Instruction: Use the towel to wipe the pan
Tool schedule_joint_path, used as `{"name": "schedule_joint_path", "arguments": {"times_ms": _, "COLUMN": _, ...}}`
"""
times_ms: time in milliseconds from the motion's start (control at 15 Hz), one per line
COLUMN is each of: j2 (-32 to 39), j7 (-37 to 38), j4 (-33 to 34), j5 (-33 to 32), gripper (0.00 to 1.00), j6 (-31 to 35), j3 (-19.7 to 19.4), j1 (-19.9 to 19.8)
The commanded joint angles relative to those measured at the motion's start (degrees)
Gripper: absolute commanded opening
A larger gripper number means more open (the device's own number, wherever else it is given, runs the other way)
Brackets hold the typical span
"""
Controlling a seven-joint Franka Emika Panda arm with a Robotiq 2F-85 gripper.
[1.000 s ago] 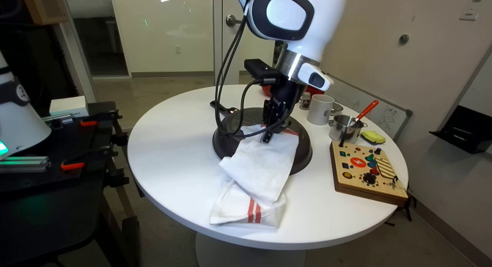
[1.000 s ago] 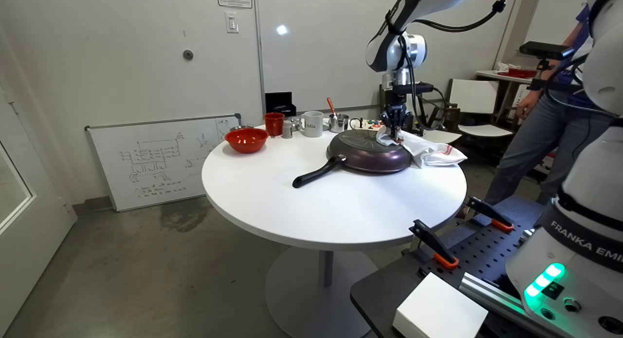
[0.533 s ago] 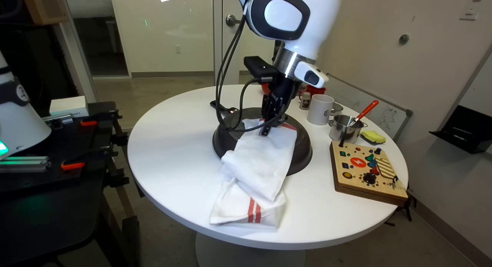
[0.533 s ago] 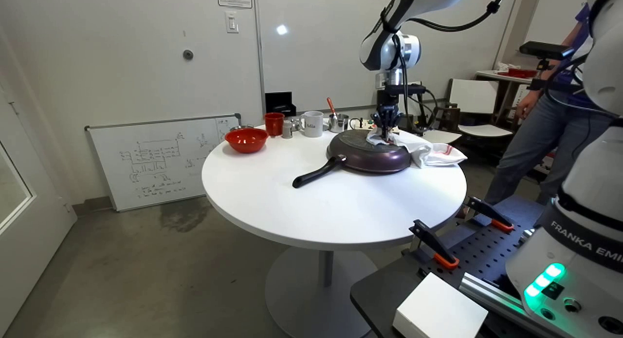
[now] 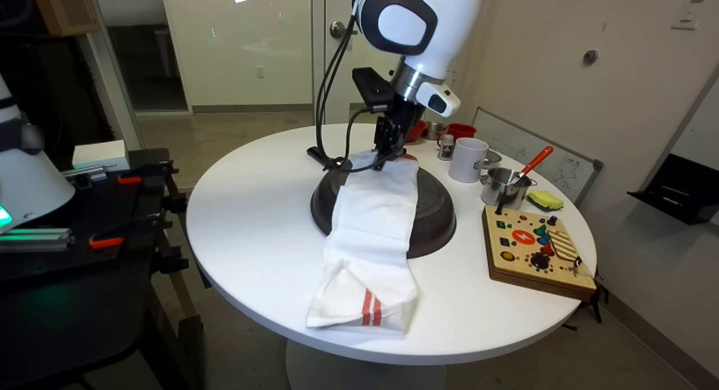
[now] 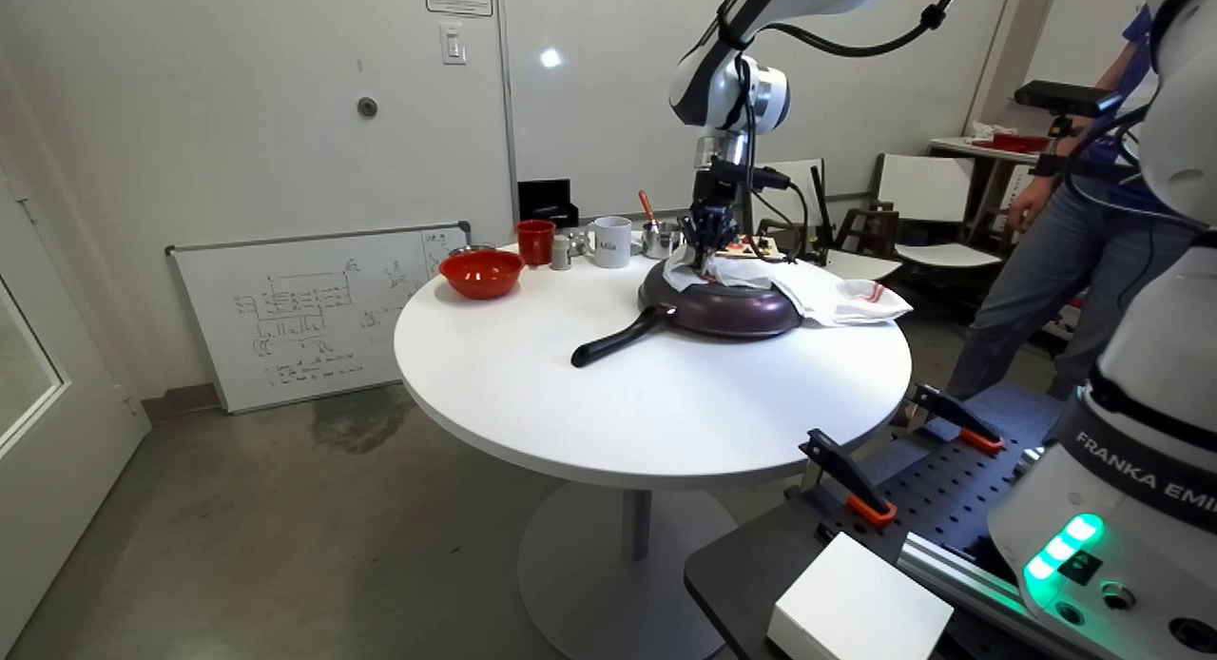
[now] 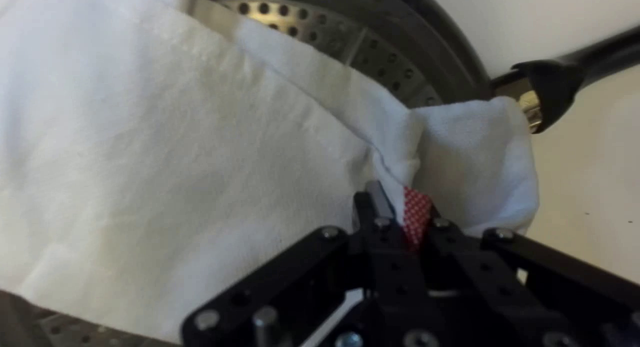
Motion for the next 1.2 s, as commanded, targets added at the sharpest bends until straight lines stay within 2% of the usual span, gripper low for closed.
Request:
{"name": "schedule_joint_path", "arguments": {"times_ms": 0, "j2": 0.35, "j7": -2.28, "j4": 1.16, "j5": 3.73, "gripper": 0.05, "j6": -0.35, "j3": 2.19, "j1": 0.43}}
{"name": "schedule_joint_path", "arguments": {"times_ms": 200, "j2": 0.82, "j7": -2.26, "j4": 1.52, "j5": 3.95, "gripper": 0.05, "j6": 0.34, "j3": 2.38, "j1": 1.34}}
{"name": "schedule_joint_path", "arguments": {"times_ms": 533, "j2": 2.43, "j7": -0.09, "j4": 1.79, "j5": 0.46, "gripper": 0.05, "j6": 3.38, "j3": -0.43, "j1": 3.42}}
{"name": "schedule_joint_path", "arguments": {"times_ms": 867, "j2": 2.71, "j7": -0.19, "j4": 2.18, "j5": 0.34, "gripper": 0.05, "j6": 3.15, "j3": -1.66, "j1": 2.97}}
{"name": "schedule_joint_path", "arguments": {"times_ms": 1000, "j2": 2.64, "j7": -1.53, "j4": 2.47, "j5": 1.94, "gripper": 0.05, "j6": 1.97, "j3": -1.12, "j1": 1.57}}
{"name": "schedule_joint_path", "arguments": {"times_ms": 1133, "j2": 2.85, "j7": -6.93, "j4": 3.64, "j5": 9.75, "gripper": 0.05, "j6": -1.7, "j3": 2.76, "j1": -3.71}}
